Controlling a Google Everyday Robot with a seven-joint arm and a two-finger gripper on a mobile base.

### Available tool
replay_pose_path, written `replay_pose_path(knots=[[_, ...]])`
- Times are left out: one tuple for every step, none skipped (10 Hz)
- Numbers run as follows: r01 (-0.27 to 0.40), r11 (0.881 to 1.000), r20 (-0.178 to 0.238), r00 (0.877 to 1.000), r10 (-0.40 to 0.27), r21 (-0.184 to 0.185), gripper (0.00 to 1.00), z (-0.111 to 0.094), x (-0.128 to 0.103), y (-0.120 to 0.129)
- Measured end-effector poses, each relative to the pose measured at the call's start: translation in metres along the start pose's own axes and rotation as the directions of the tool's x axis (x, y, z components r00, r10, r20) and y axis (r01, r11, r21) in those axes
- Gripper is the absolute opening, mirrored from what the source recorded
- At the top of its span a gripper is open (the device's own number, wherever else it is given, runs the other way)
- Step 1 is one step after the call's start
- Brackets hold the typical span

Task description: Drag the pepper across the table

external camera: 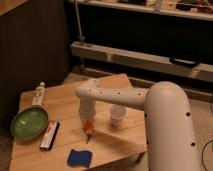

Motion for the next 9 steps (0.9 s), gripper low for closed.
replay_pose_path(knots=[[-0.002, 1.0, 0.005, 1.0, 0.002, 0.004, 0.1, 0.0, 0.001, 0.0], [0.017, 1.0, 0.005, 1.0, -0.017, 0.006, 0.1, 0.0, 0.012, -0.005], [0.029, 1.0, 0.001, 1.0, -0.029, 0.006, 0.1, -0.001, 0.023, -0.01], [0.033, 0.999, 0.0, 0.999, -0.033, 0.003, 0.1, -0.001, 0.022, -0.01], [0.03, 1.0, -0.003, 1.0, -0.03, 0.008, 0.1, -0.001, 0.023, -0.009], [0.034, 0.999, -0.001, 0.999, -0.034, 0.001, 0.1, -0.002, 0.023, -0.01], [0.036, 0.999, 0.005, 0.999, -0.036, -0.003, 0.1, -0.003, 0.025, -0.01], [0.056, 0.998, 0.0, 0.998, -0.056, -0.011, 0.1, -0.005, 0.036, -0.014], [0.074, 0.997, -0.012, 0.997, -0.074, -0.024, 0.1, -0.008, 0.052, -0.02]])
